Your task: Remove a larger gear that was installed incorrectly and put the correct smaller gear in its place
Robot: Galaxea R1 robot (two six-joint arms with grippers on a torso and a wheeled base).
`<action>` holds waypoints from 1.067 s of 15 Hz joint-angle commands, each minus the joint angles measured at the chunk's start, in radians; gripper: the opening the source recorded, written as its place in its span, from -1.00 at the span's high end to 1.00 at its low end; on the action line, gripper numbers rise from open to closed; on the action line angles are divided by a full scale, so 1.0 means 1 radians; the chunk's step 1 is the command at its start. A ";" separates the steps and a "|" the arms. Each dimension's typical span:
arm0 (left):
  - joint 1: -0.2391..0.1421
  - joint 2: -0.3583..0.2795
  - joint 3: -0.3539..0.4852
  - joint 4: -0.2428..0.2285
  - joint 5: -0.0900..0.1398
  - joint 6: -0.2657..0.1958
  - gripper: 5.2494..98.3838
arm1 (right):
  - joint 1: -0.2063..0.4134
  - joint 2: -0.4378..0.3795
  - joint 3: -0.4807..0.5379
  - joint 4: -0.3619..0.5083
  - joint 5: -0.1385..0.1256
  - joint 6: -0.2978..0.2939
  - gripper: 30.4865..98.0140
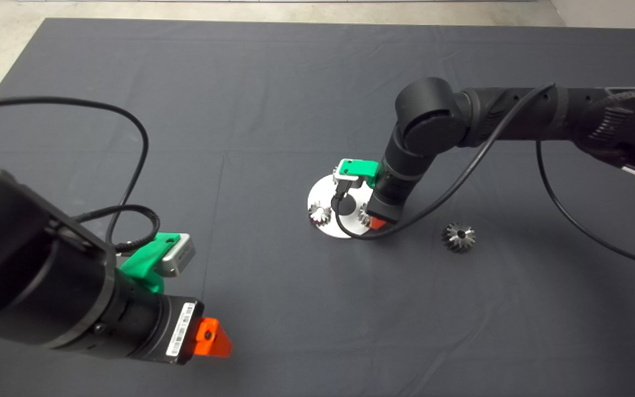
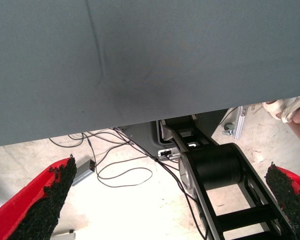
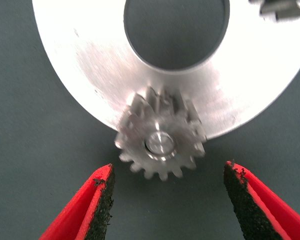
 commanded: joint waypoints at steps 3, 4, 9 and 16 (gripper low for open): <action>-0.009 -0.002 0.016 -0.019 0.000 0.000 -0.99 | 0.268 -0.184 0.148 0.306 -0.127 0.142 0.05; -0.009 -0.001 0.016 -0.019 0.000 0.002 -0.99 | 0.336 -0.224 0.177 0.355 -0.126 0.202 0.05; -0.011 -0.001 0.013 -0.018 0.000 0.019 -0.99 | 0.577 -0.410 0.599 0.488 -0.122 0.701 -0.11; -0.014 -0.006 0.008 -0.018 0.003 0.040 -0.99 | 0.622 -0.613 0.846 0.487 -0.125 1.081 -0.42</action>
